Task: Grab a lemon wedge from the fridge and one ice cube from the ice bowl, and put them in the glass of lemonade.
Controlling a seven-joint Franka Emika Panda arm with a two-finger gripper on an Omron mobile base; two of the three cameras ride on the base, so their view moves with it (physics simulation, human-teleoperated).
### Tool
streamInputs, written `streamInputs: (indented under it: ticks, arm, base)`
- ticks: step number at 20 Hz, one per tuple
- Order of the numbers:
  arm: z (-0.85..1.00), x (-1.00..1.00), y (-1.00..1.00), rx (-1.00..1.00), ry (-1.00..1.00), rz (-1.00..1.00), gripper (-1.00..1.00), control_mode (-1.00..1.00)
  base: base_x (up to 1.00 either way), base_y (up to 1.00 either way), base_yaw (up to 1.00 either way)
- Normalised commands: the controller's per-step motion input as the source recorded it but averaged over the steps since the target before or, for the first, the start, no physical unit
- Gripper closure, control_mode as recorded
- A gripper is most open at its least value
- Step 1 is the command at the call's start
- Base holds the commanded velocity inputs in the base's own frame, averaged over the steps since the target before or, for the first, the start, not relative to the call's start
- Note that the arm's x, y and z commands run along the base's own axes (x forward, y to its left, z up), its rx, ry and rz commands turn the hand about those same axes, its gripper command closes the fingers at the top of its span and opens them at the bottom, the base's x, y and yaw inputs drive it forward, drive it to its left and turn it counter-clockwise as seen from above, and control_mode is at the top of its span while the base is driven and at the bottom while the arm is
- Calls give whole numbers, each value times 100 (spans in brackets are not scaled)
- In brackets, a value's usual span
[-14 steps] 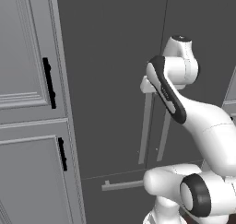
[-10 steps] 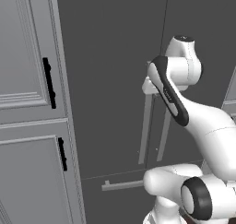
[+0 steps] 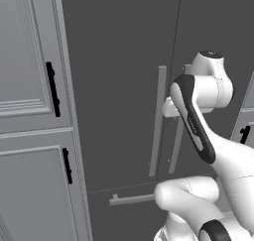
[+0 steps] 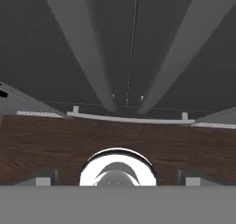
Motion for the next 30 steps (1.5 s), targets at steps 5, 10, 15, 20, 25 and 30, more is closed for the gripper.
streamInputs:
  ticks: [5,10,15,20,25,30]
  arm:
    - [-30,-25,0,0,0,0,-100,100]
    - [0,0,0,0,0,0,-100,100]
    - [0,0,0,0,0,0,-100,100]
    - [0,0,0,0,0,0,-100,100]
    - [0,0,0,0,0,0,-100,100]
    - [0,0,0,0,0,0,-100,100]
  base:
    - [-19,1,0]
    - [-53,4,0]
    - [-54,2,0]
    - [-48,4,1]
    - [-43,-1,1]
    - [-21,-40,-38]
